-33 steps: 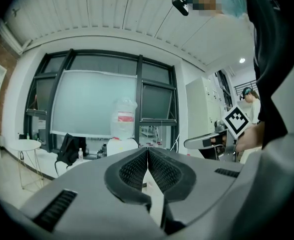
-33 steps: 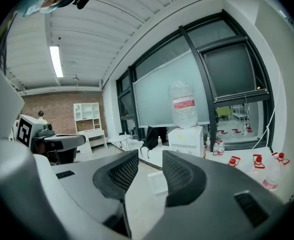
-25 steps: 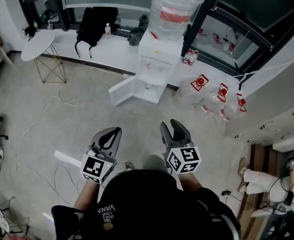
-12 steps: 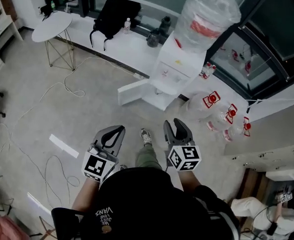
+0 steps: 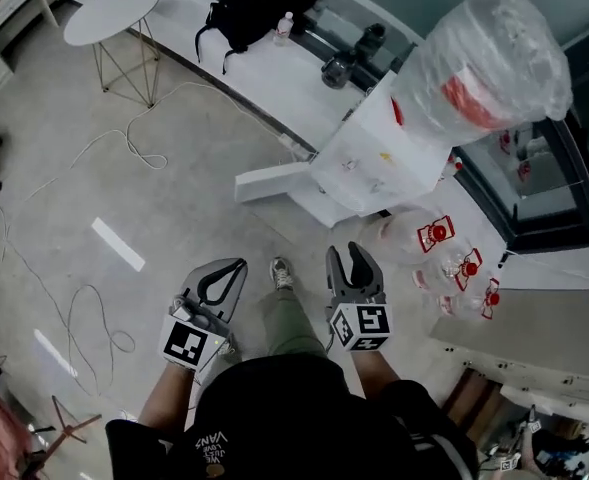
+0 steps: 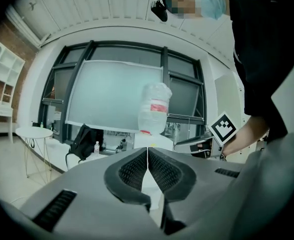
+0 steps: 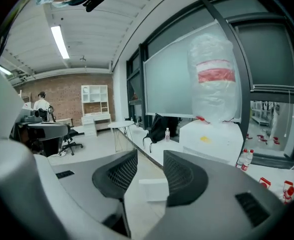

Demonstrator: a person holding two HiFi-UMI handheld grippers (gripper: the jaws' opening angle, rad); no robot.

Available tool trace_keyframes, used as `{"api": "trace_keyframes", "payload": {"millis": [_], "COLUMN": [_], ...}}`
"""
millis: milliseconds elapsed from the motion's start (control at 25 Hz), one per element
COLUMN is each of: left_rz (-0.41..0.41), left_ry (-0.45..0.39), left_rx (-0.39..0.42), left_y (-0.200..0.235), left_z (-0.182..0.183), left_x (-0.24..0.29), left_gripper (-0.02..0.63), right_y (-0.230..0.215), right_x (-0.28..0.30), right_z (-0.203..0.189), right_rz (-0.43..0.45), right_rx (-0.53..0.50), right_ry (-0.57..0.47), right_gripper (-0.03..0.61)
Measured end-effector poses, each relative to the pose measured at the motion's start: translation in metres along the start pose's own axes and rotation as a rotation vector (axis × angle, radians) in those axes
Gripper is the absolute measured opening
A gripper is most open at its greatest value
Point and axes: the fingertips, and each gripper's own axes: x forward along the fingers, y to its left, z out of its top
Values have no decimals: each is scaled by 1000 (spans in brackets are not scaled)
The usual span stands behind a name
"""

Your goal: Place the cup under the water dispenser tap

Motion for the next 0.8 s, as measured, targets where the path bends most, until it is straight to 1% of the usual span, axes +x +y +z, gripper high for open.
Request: {"api": "trace_keyframes", "payload": {"millis": [160, 240, 320, 400, 480, 600, 720, 800], "left_rz": [22, 29, 20, 0, 3, 45, 46, 48], "left_ry": [25, 37, 61, 102, 144, 168, 189, 186], "left_rx": [-45, -69, -57, -8, -4, -73, -79, -87], "left_y": [27, 41, 53, 63, 74, 93, 107, 115], "left_z": [-30, -48, -70, -96, -127, -175, -223, -252], "left_x": [49, 71, 92, 109, 122, 139, 154, 164], "left_gripper": [20, 20, 20, 20, 20, 20, 20, 20], "right_y": [-28, -40, -51, -61, -70, -82, -94, -100], "right_x": [56, 86, 114, 139, 165, 204, 242, 266], "right_z": [-22, -38, -61, -88, -118, -166, -215, -249], "right_rz": [4, 10, 18, 29, 38, 46, 38, 39], "right_rx": [-21, -29, -32, -40, -54, -78, -115, -137], "right_ry": [33, 57, 88, 126, 160, 190, 211, 222], "right_gripper": [144, 144, 144, 144, 144, 144, 144, 144]}}
